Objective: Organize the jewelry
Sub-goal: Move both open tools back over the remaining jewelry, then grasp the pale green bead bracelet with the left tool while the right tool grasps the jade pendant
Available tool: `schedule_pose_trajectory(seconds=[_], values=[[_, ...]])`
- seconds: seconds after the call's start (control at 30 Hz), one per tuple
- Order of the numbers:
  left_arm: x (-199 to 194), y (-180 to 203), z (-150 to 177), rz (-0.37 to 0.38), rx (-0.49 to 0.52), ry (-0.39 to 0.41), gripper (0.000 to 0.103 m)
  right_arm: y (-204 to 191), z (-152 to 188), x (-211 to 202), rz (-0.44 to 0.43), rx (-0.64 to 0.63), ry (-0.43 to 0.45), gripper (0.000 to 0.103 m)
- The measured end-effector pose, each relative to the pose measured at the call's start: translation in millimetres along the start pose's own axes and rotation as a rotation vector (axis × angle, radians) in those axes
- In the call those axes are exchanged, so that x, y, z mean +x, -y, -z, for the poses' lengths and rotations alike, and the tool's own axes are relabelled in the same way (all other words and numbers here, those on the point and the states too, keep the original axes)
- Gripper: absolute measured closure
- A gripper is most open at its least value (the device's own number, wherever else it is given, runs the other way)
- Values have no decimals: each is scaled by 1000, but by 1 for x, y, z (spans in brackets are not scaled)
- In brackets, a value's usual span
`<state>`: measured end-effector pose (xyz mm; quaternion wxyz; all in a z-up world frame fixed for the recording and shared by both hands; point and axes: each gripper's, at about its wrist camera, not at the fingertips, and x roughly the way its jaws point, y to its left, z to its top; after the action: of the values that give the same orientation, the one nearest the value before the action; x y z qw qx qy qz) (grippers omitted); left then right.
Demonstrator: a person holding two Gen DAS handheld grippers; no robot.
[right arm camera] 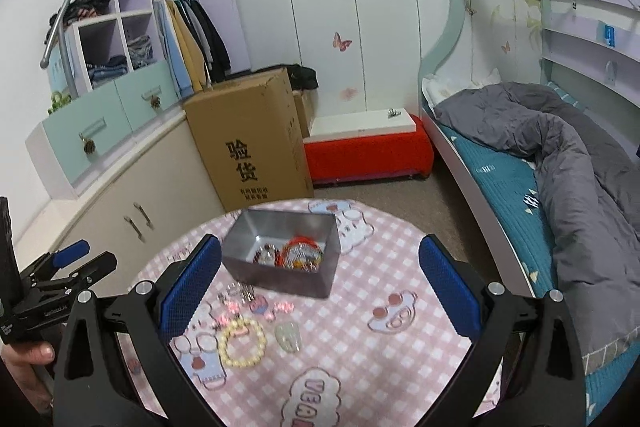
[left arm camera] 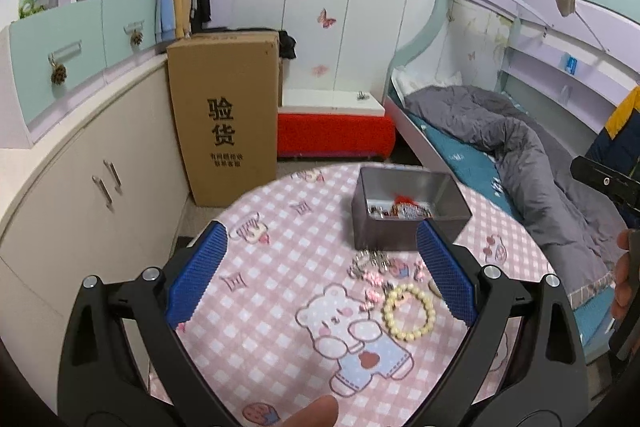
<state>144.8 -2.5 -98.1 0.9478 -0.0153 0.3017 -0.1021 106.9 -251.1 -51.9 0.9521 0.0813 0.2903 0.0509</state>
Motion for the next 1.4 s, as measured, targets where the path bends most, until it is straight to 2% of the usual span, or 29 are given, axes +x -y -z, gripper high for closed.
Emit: schedule_pose_trajectory(seconds=[0.33, 0.63, 0.8, 0.87, 0.93, 1.0, 1.07, 1.13, 1.2, 1.27, 1.4], values=[[26, 27, 41, 29, 50, -125, 10, 14, 43, 6, 11, 65, -105, 8], [73, 46, 72, 29, 73, -264, 10, 23, 59, 11, 18, 89, -148, 8], [94, 56, 82, 22, 92, -304, 10, 24, 64, 14, 12, 90, -168, 8], [103, 59, 86, 13, 98, -328, 16, 26, 67, 16, 11, 91, -176, 8], [110, 58, 91, 8, 89, -360, 28, 26, 69, 17, 10, 93, -183, 8], [111, 58, 94, -2, 89, -351, 30, 26, 70, 17, 9, 92, -188, 8], [110, 59, 95, -4, 104, -340, 41, 26, 72, 20, 9, 88, -197, 8], [107, 60, 94, 18, 114, -327, 76, 26, 74, 24, 7, 85, -210, 8], [105, 60, 93, 64, 122, -337, 92, 25, 78, 31, 5, 79, -226, 8], [102, 57, 91, 92, 119, -335, 94, 23, 82, 40, 0, 67, -249, 8], [84, 49, 82, 152, 103, -282, 94, 15, 90, 59, -6, 29, -290, 8]])
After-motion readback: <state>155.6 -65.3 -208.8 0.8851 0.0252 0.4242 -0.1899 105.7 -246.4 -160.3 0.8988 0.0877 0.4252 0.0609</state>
